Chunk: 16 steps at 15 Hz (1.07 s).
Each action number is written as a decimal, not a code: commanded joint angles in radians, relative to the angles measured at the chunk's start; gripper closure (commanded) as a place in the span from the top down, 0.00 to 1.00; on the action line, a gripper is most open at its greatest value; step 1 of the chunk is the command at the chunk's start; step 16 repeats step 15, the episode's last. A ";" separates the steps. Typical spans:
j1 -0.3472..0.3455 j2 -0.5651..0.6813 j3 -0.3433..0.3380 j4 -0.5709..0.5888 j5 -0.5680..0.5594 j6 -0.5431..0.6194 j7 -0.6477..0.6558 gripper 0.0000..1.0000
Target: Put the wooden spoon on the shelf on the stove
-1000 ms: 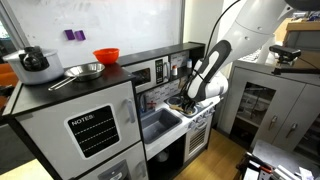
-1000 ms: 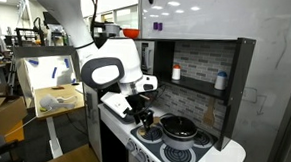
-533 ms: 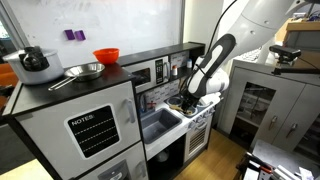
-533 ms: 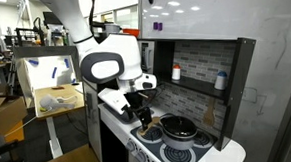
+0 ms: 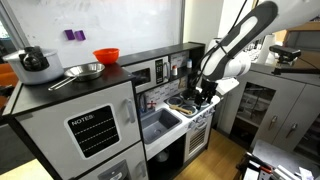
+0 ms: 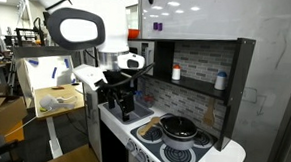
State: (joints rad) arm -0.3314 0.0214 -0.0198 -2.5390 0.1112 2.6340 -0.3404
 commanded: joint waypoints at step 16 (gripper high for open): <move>0.144 -0.726 -0.114 -0.215 -0.184 -0.533 0.134 1.00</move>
